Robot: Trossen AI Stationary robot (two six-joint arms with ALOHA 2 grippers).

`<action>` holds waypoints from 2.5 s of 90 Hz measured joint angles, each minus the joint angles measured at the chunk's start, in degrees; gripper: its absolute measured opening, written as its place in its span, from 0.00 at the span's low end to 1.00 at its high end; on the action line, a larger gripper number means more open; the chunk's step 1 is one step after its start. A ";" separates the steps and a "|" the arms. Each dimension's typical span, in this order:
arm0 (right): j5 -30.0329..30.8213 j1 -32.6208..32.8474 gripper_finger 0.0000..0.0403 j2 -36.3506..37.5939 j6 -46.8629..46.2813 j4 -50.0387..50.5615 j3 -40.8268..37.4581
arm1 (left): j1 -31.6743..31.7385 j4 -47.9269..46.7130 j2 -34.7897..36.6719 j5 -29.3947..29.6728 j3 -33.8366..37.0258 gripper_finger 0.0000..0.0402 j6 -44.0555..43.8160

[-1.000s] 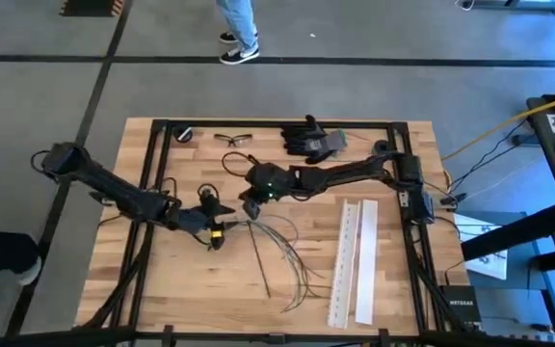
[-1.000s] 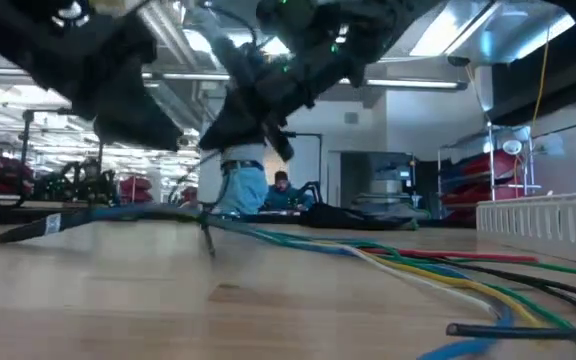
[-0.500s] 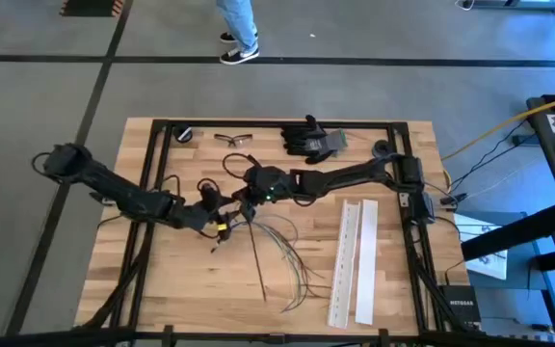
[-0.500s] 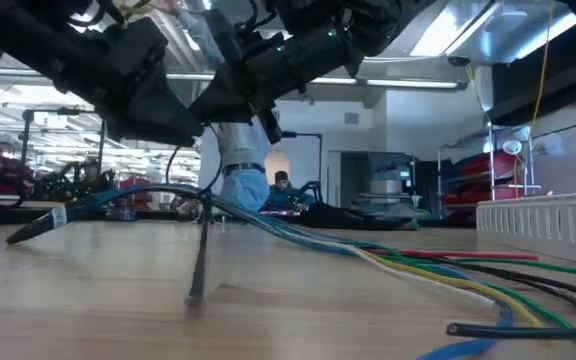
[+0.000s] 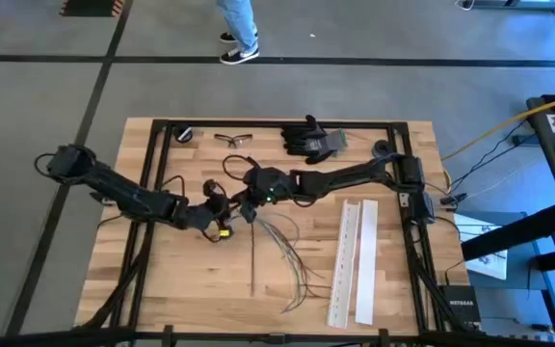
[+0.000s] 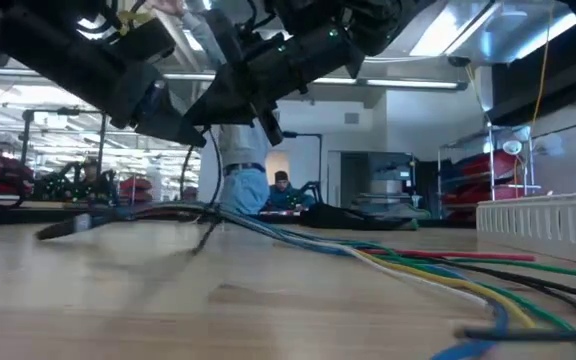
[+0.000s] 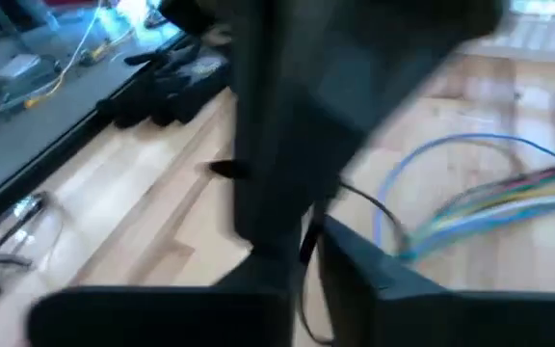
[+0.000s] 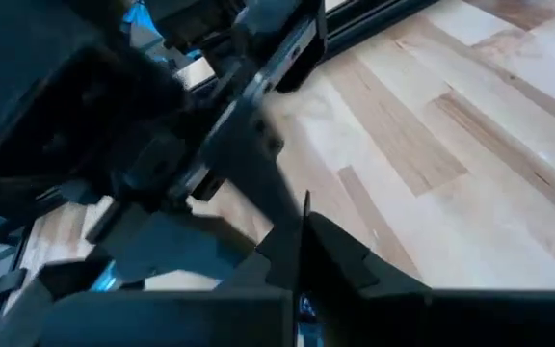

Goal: Ziptie cables
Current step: Wrap the zip tie on the cables

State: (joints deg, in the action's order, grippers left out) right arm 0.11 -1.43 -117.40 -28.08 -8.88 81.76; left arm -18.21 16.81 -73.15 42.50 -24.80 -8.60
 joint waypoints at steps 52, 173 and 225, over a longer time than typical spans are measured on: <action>0.79 -0.62 0.00 0.04 1.36 -0.04 0.09 | -4.79 5.00 -15.51 -8.11 -5.49 0.00 8.14; -16.16 2.08 0.33 6.26 1.34 -32.08 -26.68 | -6.19 -5.21 -12.48 -1.61 -9.90 0.00 5.40; -20.64 2.87 0.10 3.13 6.00 -30.56 -23.28 | -6.34 -5.17 -12.48 -1.68 -9.90 0.00 4.72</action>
State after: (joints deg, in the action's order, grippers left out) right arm -20.54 1.43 -114.28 -22.08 -39.43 58.48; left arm -24.55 11.64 -85.62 40.82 -34.70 -3.88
